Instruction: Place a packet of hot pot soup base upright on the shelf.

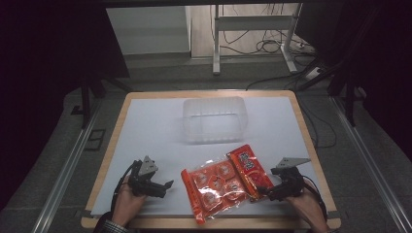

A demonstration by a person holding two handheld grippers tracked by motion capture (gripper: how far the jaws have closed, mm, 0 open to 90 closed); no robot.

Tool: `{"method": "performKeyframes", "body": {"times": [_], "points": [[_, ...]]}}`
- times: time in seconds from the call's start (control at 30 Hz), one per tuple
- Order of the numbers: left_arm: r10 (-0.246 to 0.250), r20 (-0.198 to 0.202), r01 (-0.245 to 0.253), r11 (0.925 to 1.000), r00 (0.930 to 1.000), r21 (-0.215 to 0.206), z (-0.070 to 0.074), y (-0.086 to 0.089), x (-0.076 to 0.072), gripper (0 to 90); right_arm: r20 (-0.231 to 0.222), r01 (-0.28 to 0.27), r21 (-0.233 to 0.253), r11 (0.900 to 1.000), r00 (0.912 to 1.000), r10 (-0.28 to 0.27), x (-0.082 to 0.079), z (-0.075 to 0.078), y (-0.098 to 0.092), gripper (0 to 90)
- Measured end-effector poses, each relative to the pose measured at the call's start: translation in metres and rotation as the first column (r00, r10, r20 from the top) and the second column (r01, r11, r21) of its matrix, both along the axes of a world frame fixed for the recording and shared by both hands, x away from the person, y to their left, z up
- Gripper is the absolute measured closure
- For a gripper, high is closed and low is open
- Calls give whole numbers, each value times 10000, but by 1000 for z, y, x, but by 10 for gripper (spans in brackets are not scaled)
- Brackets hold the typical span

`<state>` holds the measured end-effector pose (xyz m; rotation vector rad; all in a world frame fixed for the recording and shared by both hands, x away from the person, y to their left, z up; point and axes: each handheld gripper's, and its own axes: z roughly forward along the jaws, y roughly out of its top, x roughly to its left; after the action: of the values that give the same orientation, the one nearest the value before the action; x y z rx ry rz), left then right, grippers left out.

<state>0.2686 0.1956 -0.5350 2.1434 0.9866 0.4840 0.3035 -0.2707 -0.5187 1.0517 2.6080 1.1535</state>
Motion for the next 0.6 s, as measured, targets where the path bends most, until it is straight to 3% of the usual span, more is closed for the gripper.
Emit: {"method": "performKeyframes", "body": {"times": [0.37,0.6], "points": [[13,-20,-13,10000,10000,91,-1,0,0,0,-529,-160,64,9999,9985,164,1,-4,10,17],[14,-36,-14,9998,10000,176,-1,0,0,0,-853,-256,620,9977,9959,309,5,-4,12,30]]}}
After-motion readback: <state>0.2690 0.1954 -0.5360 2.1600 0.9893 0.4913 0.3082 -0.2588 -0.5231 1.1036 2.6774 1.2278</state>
